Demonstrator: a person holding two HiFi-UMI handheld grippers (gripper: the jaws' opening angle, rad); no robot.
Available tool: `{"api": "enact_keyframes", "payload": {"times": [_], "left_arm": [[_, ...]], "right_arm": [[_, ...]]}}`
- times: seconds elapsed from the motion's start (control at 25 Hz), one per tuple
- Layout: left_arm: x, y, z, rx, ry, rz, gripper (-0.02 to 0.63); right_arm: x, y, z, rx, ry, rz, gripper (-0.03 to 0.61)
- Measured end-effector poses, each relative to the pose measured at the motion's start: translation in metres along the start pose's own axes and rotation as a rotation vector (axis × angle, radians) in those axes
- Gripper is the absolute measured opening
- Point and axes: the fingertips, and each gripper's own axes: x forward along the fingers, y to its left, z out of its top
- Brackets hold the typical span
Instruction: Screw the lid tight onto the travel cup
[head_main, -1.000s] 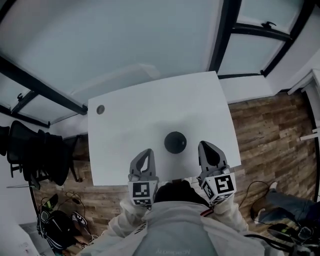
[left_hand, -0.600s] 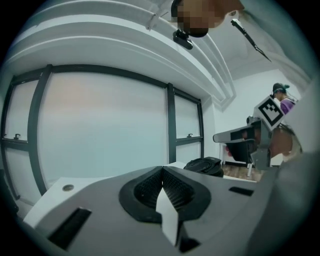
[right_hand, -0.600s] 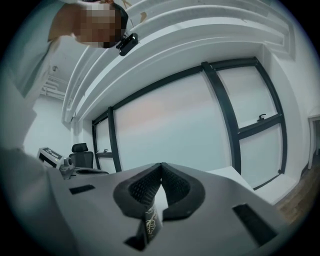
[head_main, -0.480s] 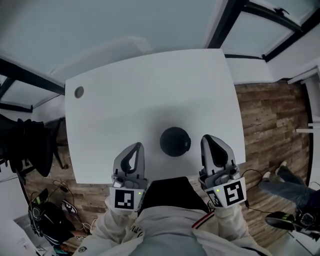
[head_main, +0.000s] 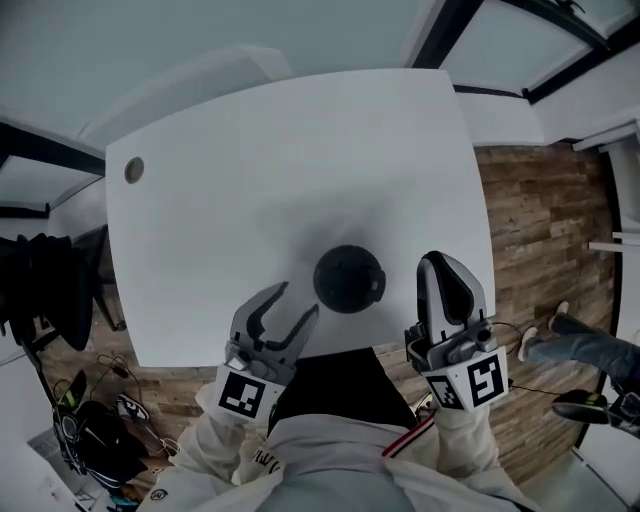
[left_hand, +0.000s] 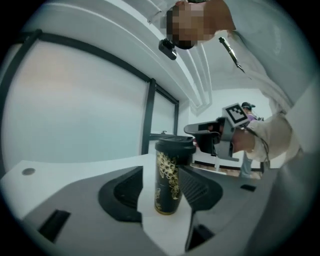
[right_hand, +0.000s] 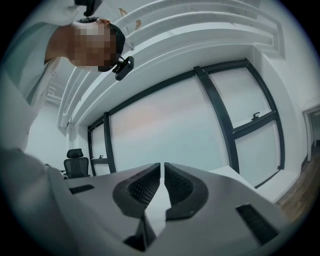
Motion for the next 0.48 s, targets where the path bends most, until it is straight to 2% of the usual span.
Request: {"api": "enact_keyframes", "payload": {"times": [0.08,0.16,0.2,0.24,0.28,0.4,0.48], "left_arm": [[0.01,-0.016,-0.007,0.054,0.017,-0.093,0.305],[0.02,-0.027,-0.009,0.108,0.0,-0.154,0.35],[0.026,-0.03,-0.009,0.119,-0.016,-0.173,0.365],[0.032,-0.032,-0.01,0.121,-0.028,-0.188,0.375],[0.038,-0.033,-0.012,0.121,-0.035,-0.2,0.379],[0.055,-0.038,-0.016,0.122,-0.045,-0.238,0.379],[0.064,-0.038,-0.017,0.122,-0.058,-0.257,0.378]], "right_arm": [[-0.001,-0.001,0.002,0.001,-0.001,0.02,0.023],[-0.001,0.003,0.005,-0.006,-0.003,0.061,0.025],[0.0,0.007,0.007,-0.007,-0.002,0.099,0.058],[0.002,0.013,0.007,-0.006,0.001,0.151,0.191],[0.004,0.021,0.007,-0.004,0.008,0.211,0.289],[0.006,0.046,-0.002,-0.018,0.059,0.395,0.415],[0.008,0.061,-0.013,-0.039,0.112,0.496,0.45]]}}
